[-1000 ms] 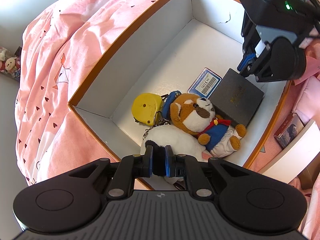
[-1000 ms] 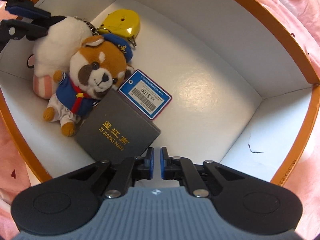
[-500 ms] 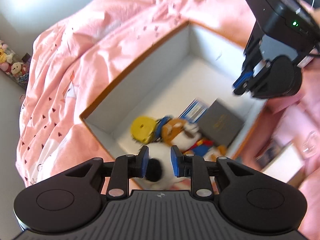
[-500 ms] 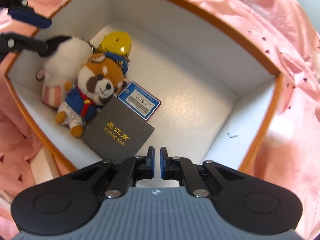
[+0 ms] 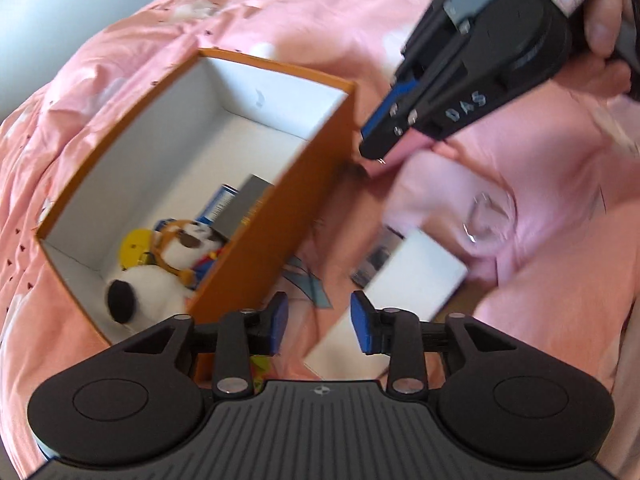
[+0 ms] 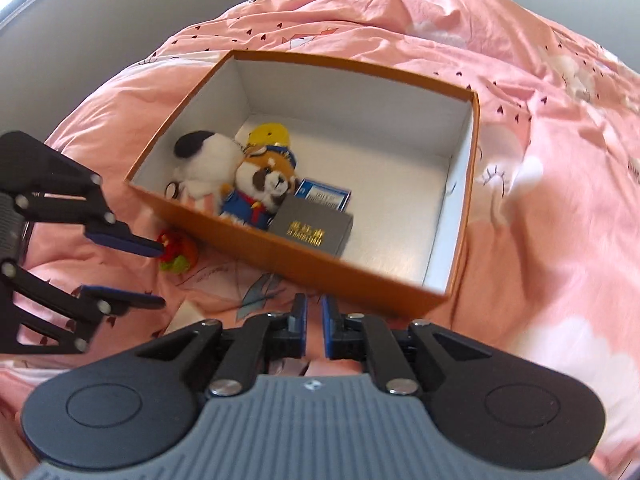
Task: Organize objects
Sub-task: 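Withdraw both tools from the box, then grasp the long white box with the left tool while the right tool grasps the small brown cardboard box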
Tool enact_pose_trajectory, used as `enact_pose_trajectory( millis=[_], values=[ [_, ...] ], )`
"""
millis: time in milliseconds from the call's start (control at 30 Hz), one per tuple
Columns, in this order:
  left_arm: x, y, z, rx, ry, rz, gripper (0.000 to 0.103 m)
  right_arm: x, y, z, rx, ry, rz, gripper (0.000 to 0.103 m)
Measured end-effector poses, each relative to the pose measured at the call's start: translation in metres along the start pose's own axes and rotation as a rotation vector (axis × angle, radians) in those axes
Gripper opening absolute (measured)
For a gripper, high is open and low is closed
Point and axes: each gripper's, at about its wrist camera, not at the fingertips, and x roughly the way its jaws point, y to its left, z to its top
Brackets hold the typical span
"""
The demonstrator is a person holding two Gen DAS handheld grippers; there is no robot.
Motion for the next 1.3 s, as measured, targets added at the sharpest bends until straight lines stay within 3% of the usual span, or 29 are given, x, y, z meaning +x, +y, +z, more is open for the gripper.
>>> enact_pose_trajectory(
  millis=[100, 200, 433, 667, 967, 1167, 1300],
  values=[
    [0.012, -0.021, -0.011, 0.088, 0.003, -0.014, 0.052, 0.003, 0.005, -0.022, 0.035, 0.022, -0.028, 0.011],
    [0.025, -0.037, -0.018, 0.165, 0.018, -0.031, 0.056, 0.011, 0.003, -0.042, 0.102, 0.061, 0.004, 0.021],
    [0.049, -0.060, -0.026, 0.400, 0.062, 0.007, 0.069, 0.016, 0.003, -0.065, 0.149, 0.093, 0.024, 0.031],
    [0.067, -0.065, -0.018, 0.516, 0.085, -0.027, 0.076, 0.018, 0.004, -0.075, 0.163, 0.114, 0.051, 0.034],
    [0.086, -0.051, -0.010, 0.475, 0.133, -0.135, 0.072, 0.022, 0.001, -0.077, 0.181, 0.125, 0.054, 0.037],
    [0.080, -0.044, -0.012, 0.358, 0.142, -0.081, 0.071, 0.021, 0.001, -0.078, 0.173, 0.122, 0.068, 0.039],
    [0.065, -0.033, -0.018, 0.275, 0.123, -0.071, 0.070, 0.019, 0.005, -0.077, 0.169, 0.115, 0.163, 0.038]
  ],
)
